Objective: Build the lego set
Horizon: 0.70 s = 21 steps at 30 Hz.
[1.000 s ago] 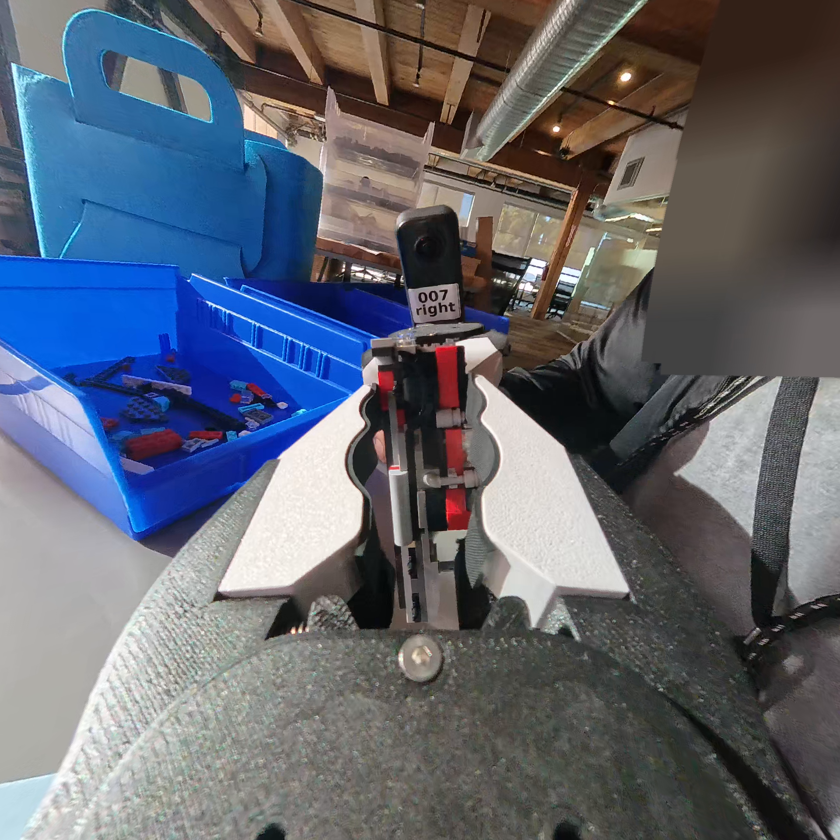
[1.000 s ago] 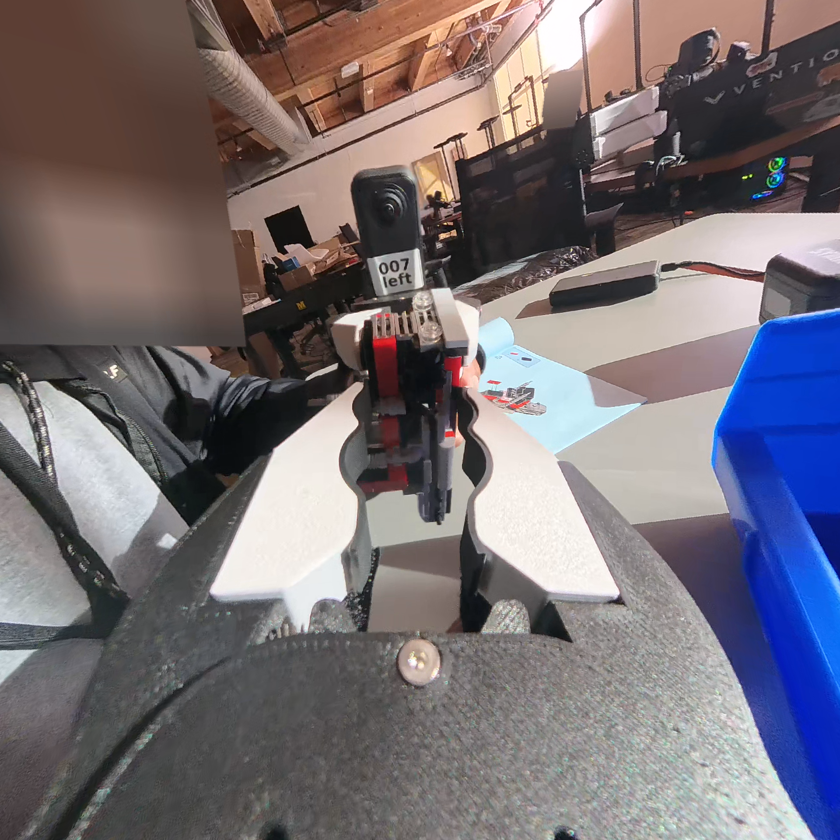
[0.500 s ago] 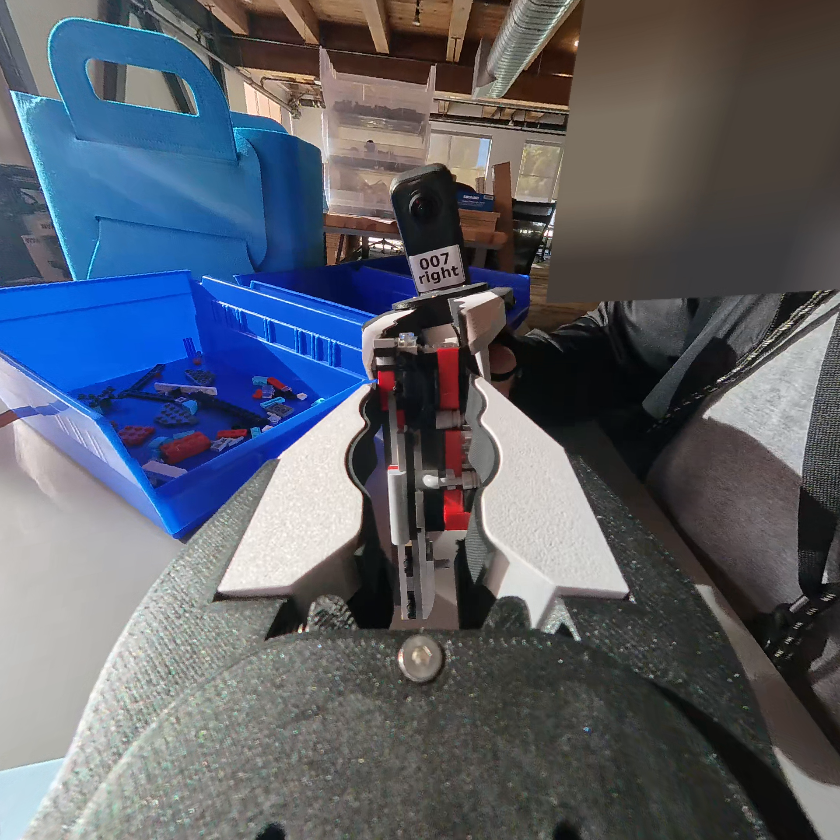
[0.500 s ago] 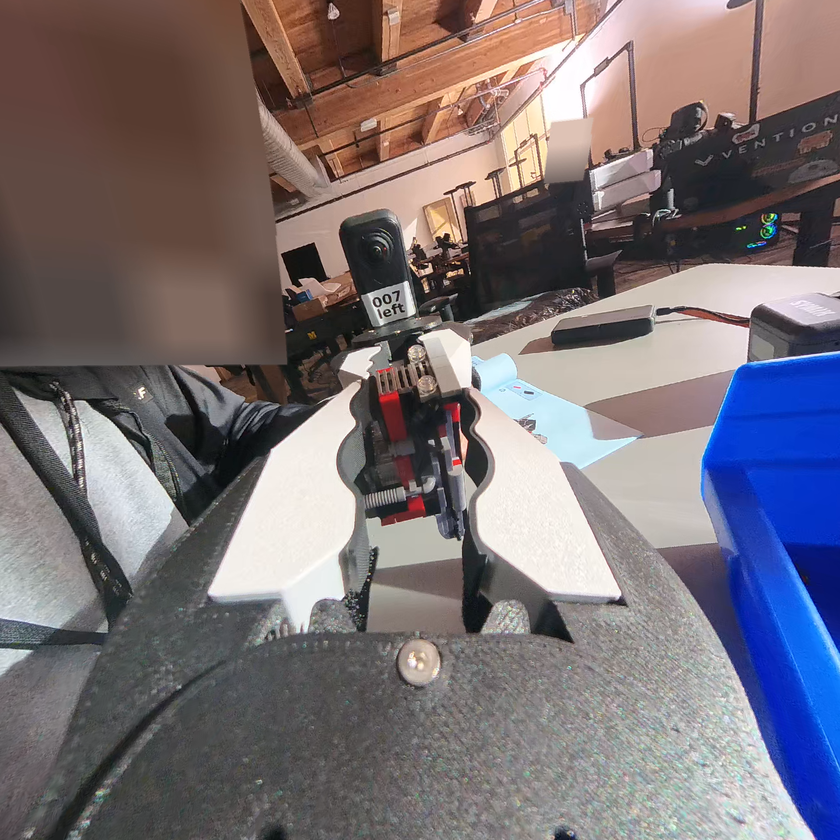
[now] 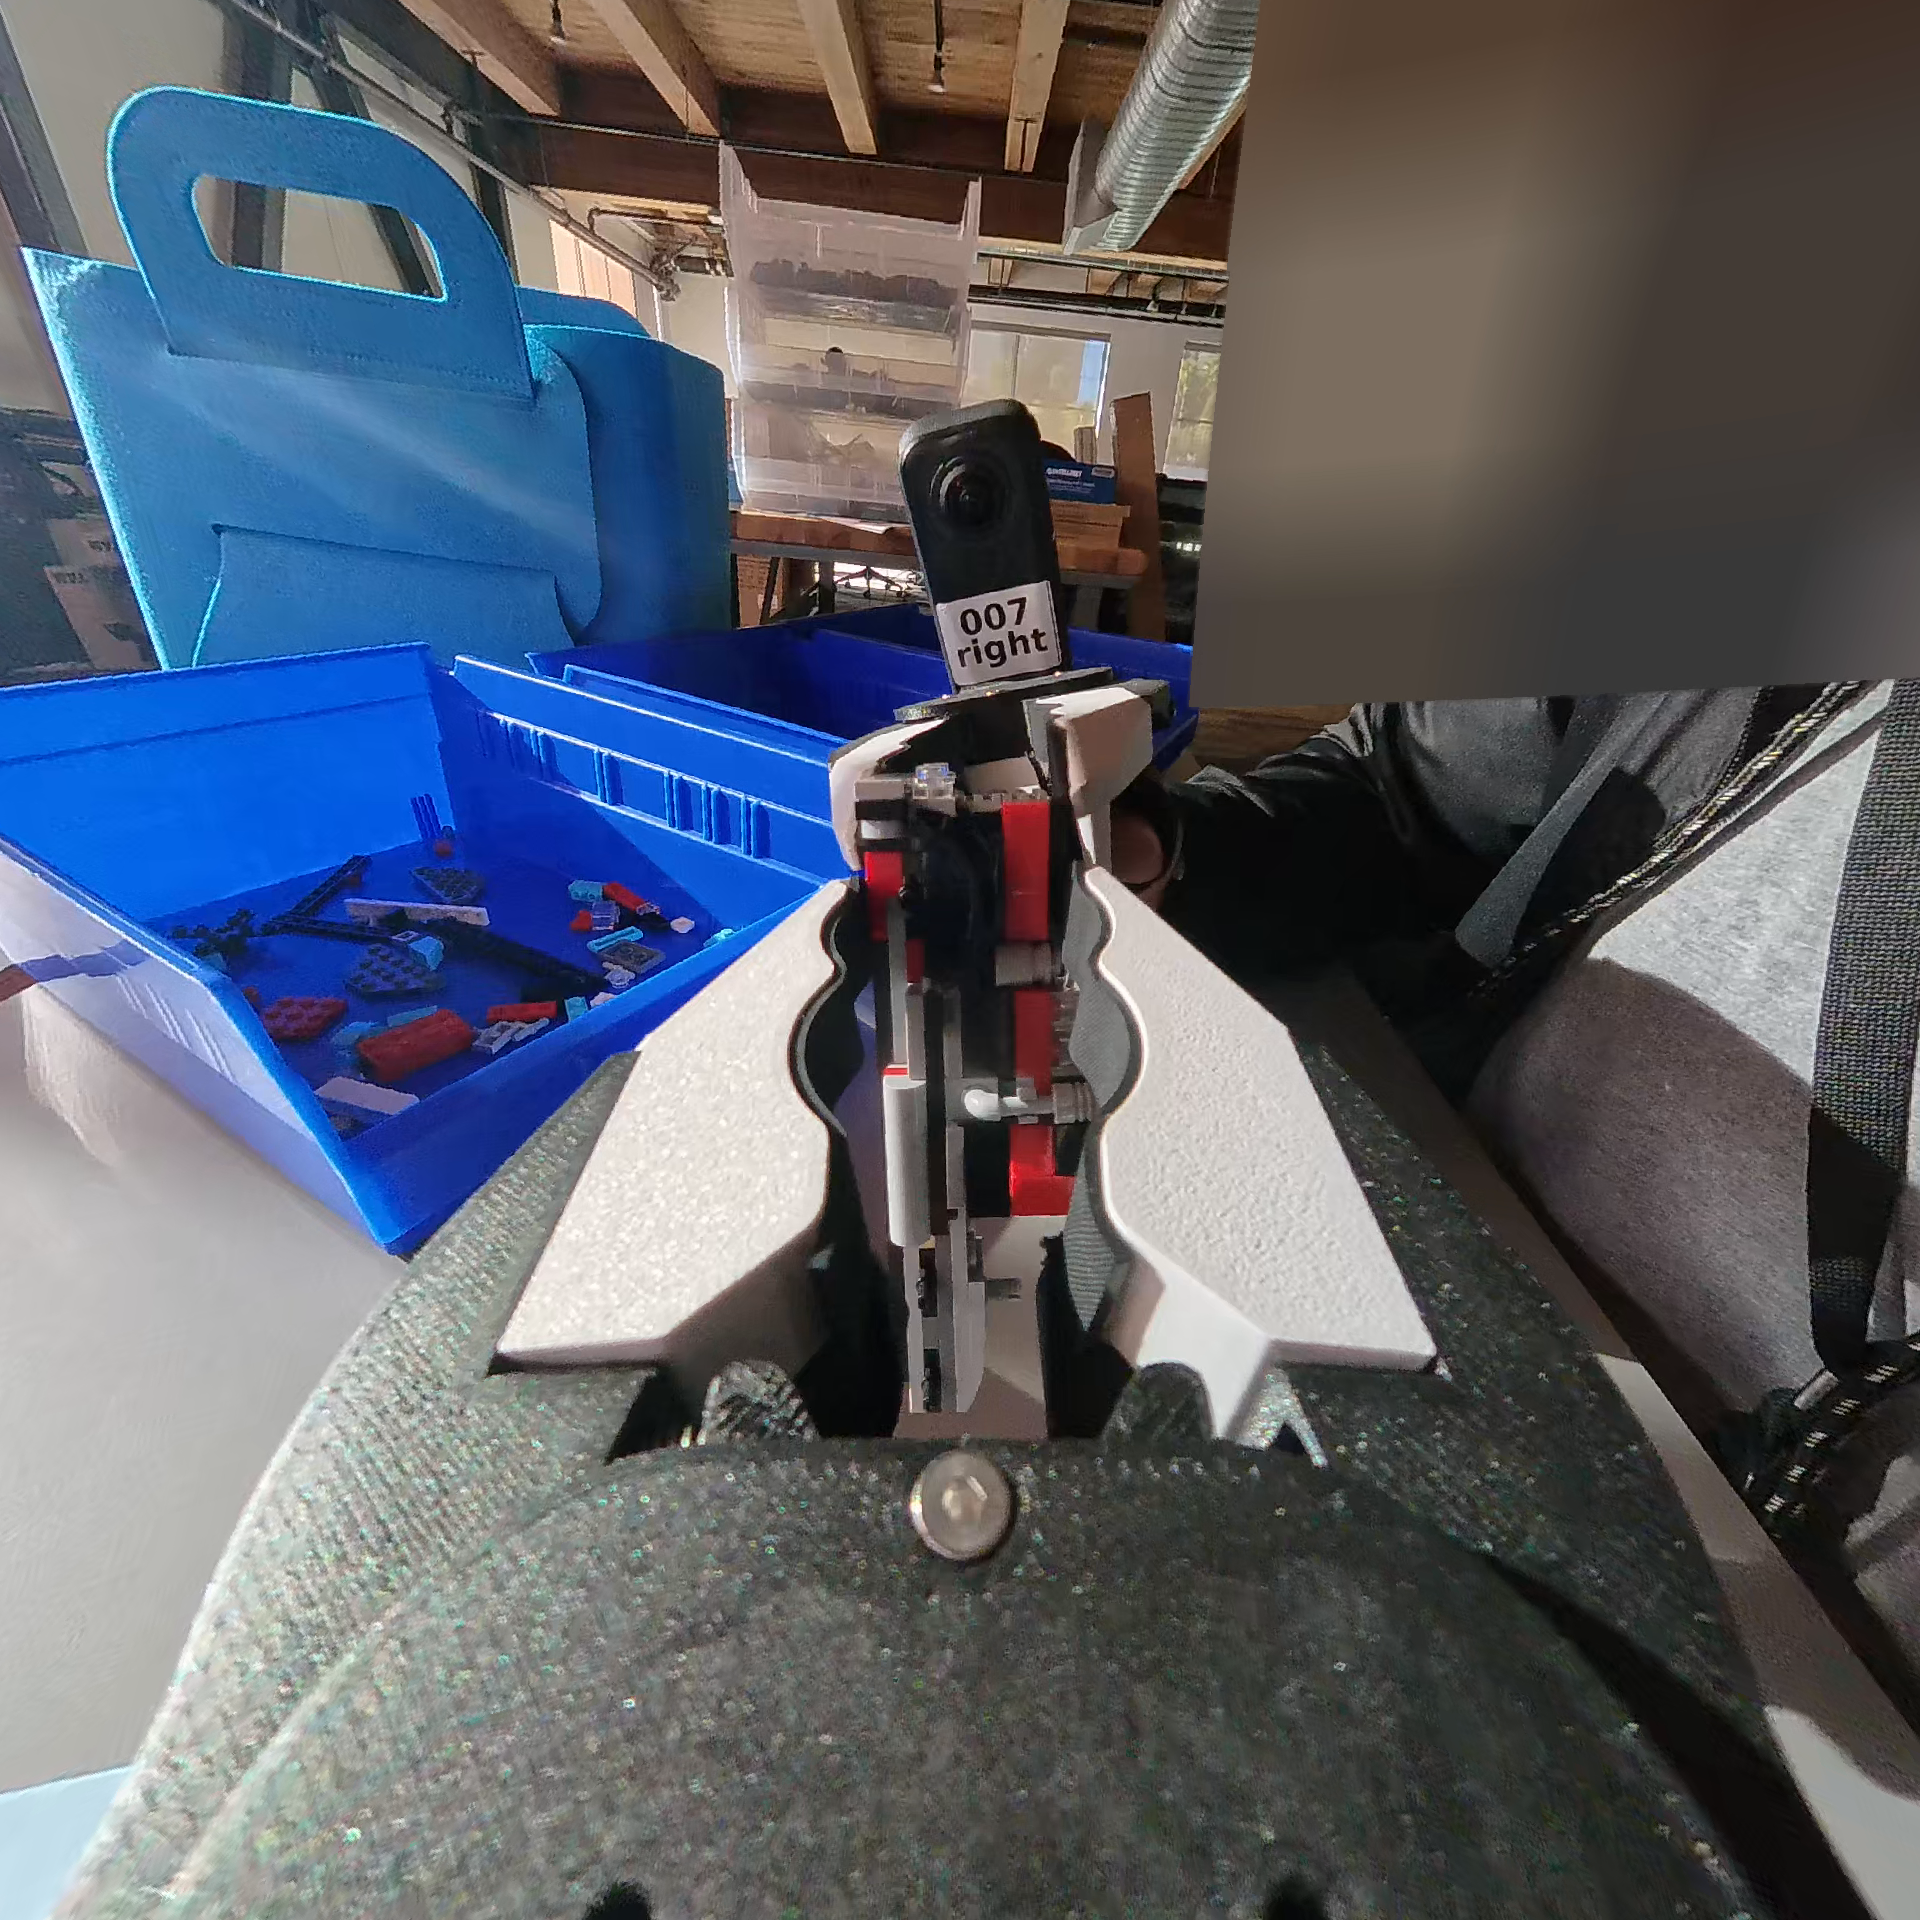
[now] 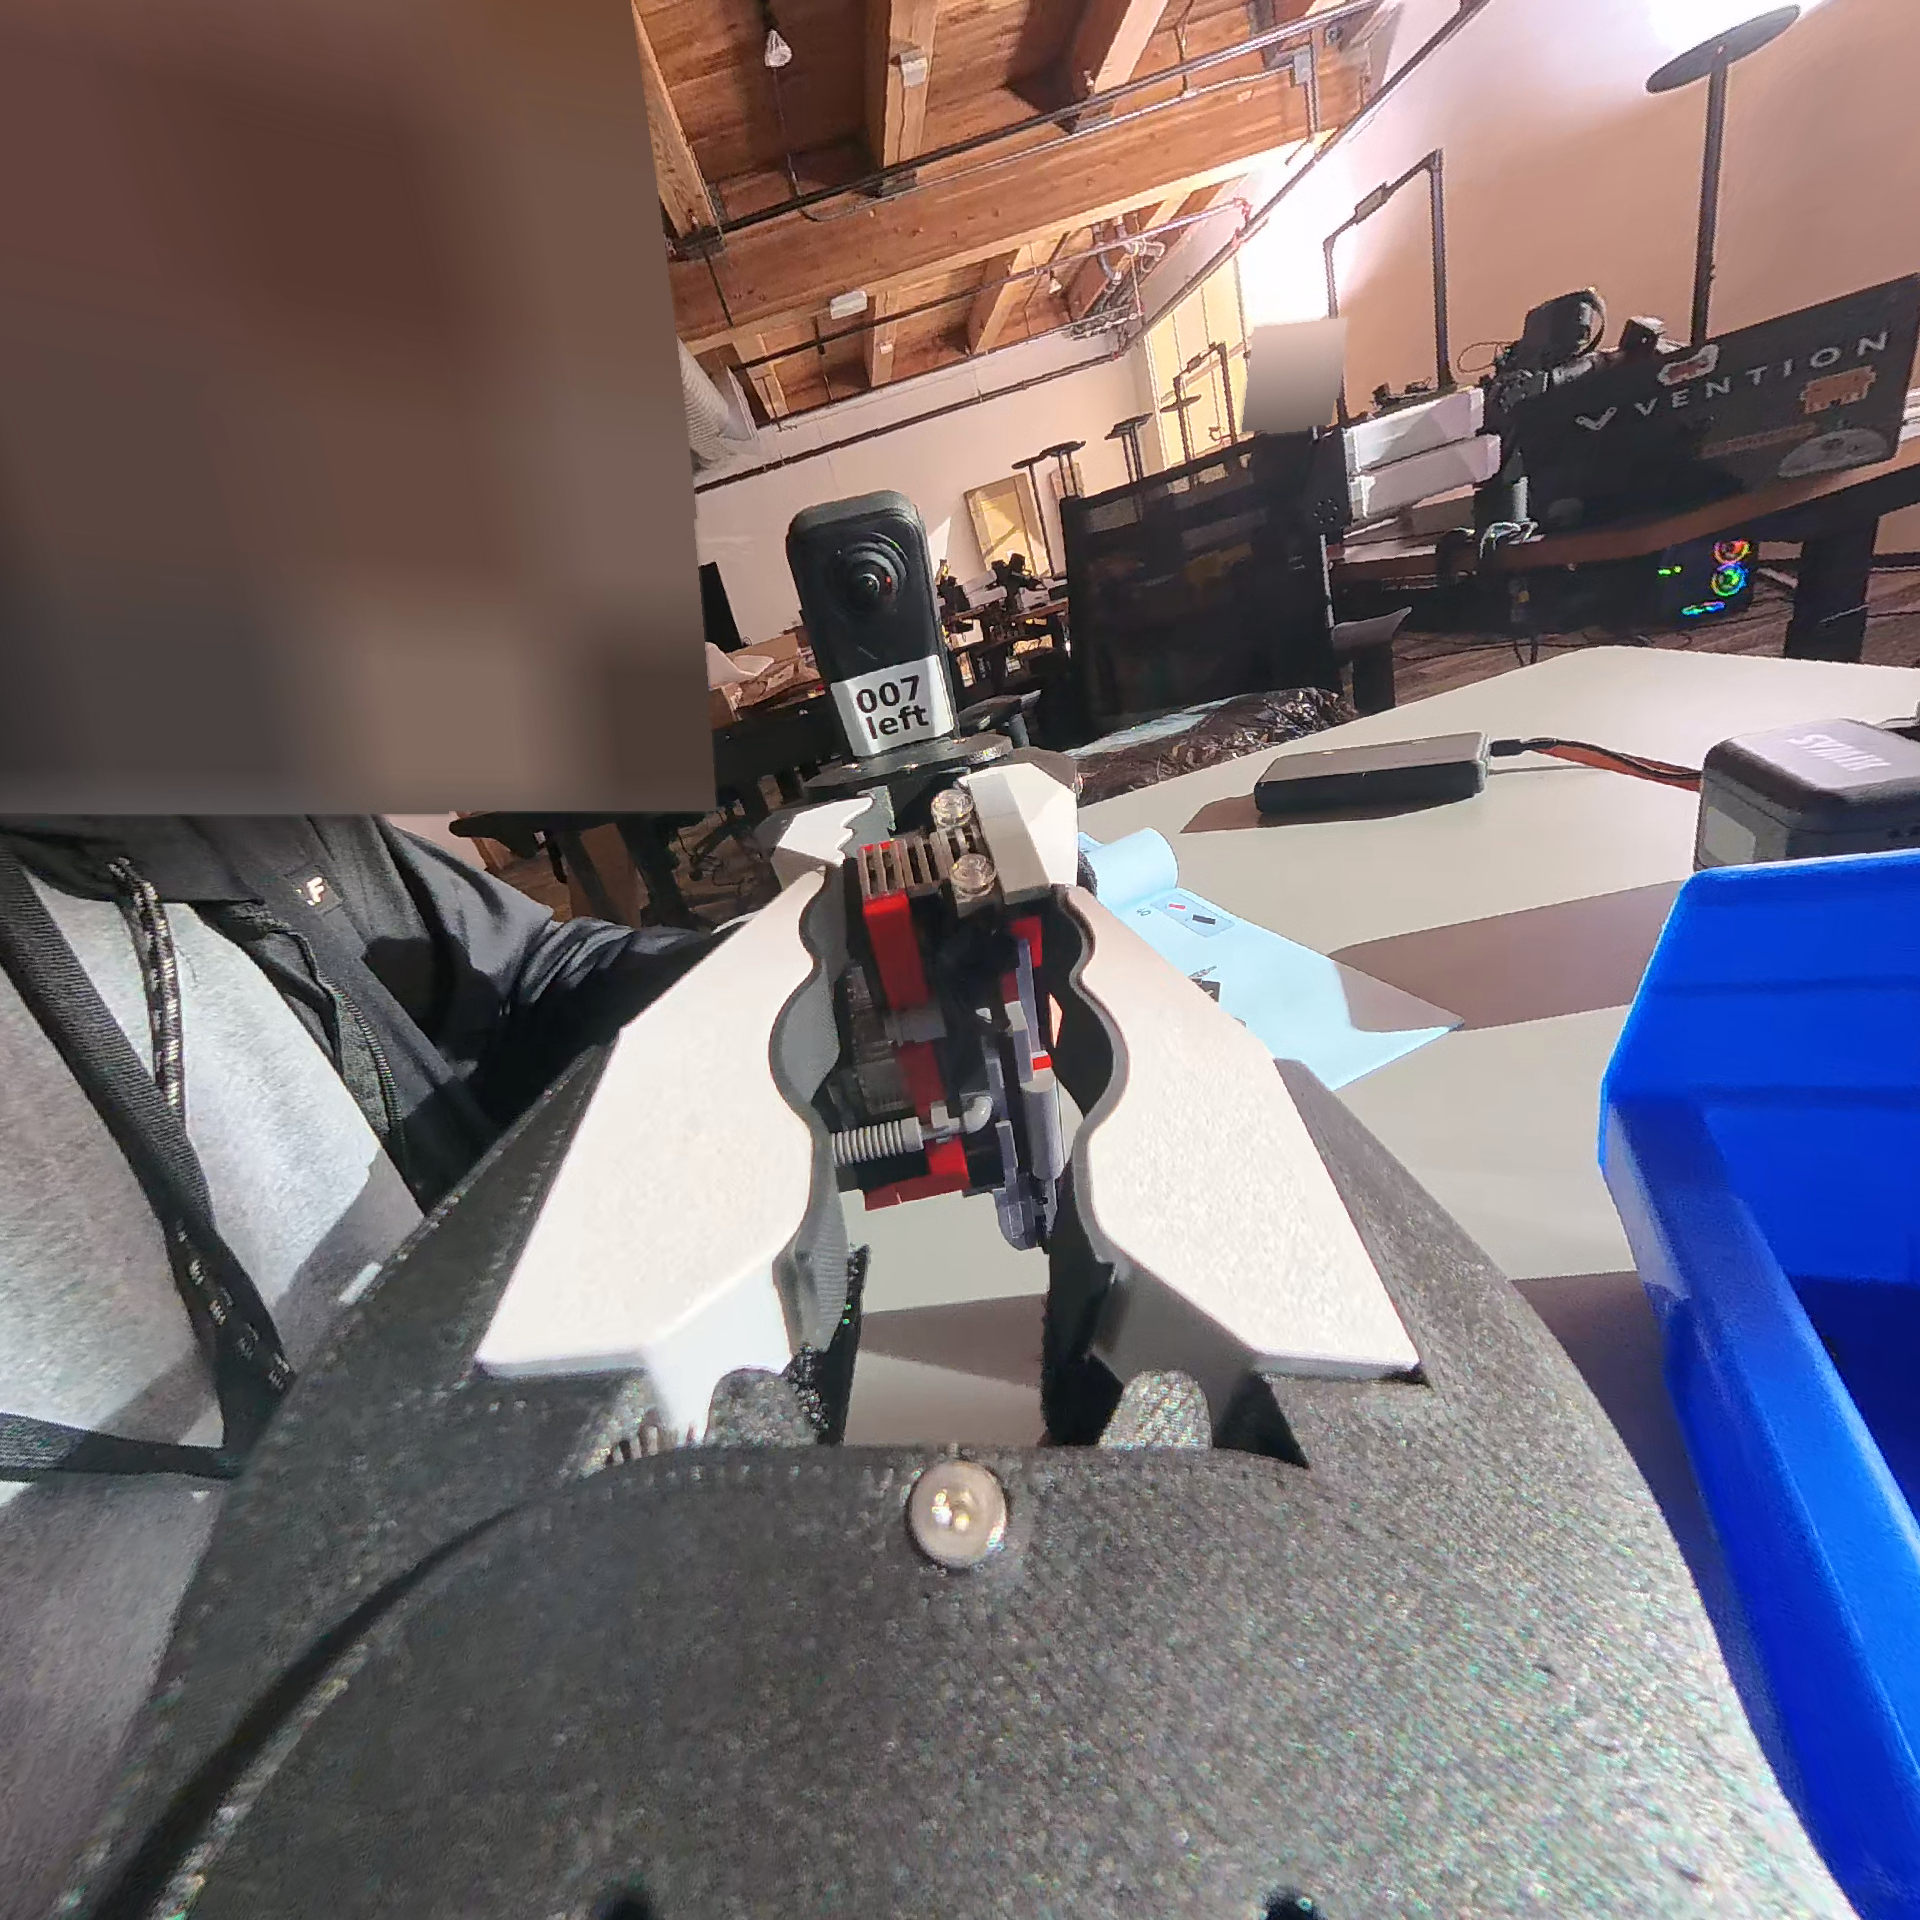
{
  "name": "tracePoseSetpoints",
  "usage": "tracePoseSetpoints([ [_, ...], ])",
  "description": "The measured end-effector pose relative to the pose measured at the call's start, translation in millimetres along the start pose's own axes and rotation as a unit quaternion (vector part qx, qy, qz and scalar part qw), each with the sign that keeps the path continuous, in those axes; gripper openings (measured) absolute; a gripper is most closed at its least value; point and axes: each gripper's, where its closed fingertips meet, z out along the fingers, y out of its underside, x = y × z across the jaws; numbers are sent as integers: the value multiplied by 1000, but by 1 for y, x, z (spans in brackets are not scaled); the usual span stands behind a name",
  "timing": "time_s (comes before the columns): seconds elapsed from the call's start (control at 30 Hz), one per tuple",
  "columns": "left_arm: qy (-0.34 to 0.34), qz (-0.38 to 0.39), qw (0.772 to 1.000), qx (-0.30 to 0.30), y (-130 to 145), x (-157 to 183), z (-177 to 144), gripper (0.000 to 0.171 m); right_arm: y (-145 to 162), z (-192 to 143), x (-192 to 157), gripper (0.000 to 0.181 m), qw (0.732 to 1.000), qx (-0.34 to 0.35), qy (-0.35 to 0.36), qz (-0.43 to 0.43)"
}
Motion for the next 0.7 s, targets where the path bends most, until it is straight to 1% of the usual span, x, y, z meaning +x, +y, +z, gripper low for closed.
tracePoseSetpoints([
  [0.3, 9, -16, 1000, 5, 2, -1, 0, 37, -1, 1, 1, 40, 1000, 2, 10, -8],
  [0.37, 15, -35, 999, 12, 2, -2, 0, 37, -1, 1, 3, 40, 1000, 7, 11, 4],
  [0.43, 12, -61, 998, 23, 3, -7, 0, 37, -2, 1, 2, 51, 1000, 10, 4, 20],
  [0.53, 11, -106, 994, 39, 2, -13, 0, 37, -1, 2, 7, 58, 999, 5, 20, 28],
  [0.7, 21, -144, 987, 72, -3, -15, 0, 37, 11, 5, 11, 56, 999, -28, 37, 28],
])
